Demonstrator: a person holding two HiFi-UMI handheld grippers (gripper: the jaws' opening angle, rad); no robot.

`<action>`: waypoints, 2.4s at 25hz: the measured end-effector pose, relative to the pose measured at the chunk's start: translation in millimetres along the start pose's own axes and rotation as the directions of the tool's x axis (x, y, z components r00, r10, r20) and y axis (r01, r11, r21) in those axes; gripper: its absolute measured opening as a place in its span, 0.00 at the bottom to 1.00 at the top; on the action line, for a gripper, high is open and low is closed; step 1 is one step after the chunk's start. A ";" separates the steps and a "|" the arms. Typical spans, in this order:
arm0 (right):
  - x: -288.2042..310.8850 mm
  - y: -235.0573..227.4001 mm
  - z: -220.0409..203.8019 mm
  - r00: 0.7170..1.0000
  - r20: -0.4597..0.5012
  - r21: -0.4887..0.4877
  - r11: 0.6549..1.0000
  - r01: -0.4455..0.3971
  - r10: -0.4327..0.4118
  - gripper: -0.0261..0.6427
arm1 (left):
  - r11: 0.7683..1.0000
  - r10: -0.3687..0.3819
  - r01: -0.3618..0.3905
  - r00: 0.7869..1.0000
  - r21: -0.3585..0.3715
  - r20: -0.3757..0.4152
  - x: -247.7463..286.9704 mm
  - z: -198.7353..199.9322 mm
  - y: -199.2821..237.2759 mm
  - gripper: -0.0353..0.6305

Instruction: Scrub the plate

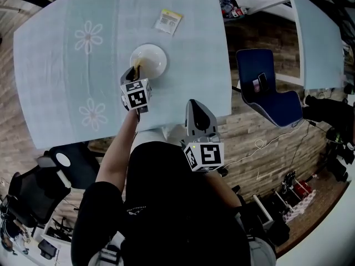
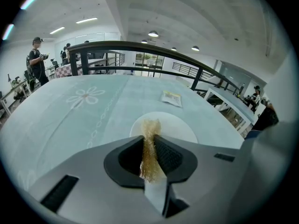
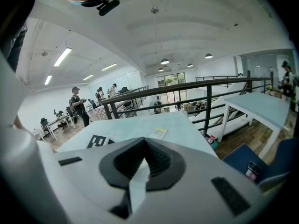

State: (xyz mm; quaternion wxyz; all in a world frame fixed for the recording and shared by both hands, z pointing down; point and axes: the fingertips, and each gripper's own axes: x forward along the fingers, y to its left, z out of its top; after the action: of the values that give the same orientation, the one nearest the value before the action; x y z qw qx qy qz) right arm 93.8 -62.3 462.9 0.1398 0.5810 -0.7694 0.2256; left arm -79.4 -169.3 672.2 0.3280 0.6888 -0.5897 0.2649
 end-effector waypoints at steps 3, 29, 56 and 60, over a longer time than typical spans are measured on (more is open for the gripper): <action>2.0 4.7 0.8 1.000 0.000 -0.006 1.000 -0.011 0.011 0.05 | 1.000 0.015 -0.015 1.000 -0.011 0.003 -2.0 1.0 10.0 0.16; 7.0 28.9 6.5 0.996 0.016 -0.044 0.995 -0.089 0.089 0.05 | 0.994 0.083 -0.081 0.996 -0.070 0.036 -39.4 -5.4 45.9 0.16; -22.0 -13.2 0.1 0.998 0.030 0.017 0.999 0.052 -0.052 0.05 | 0.993 -0.112 0.114 0.993 0.034 -0.039 -14.7 -15.2 -61.5 0.16; -18.6 -9.0 0.8 0.999 0.027 0.010 0.999 0.034 -0.035 0.05 | 0.995 -0.095 0.096 0.995 0.024 -0.041 -14.8 -15.8 -53.2 0.16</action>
State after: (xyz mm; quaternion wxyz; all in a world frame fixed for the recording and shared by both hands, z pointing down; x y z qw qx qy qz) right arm 107.8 -49.3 455.0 0.1306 0.5978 -0.7600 0.2189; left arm -29.0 -143.0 663.9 0.3430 0.7149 -0.5461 0.2702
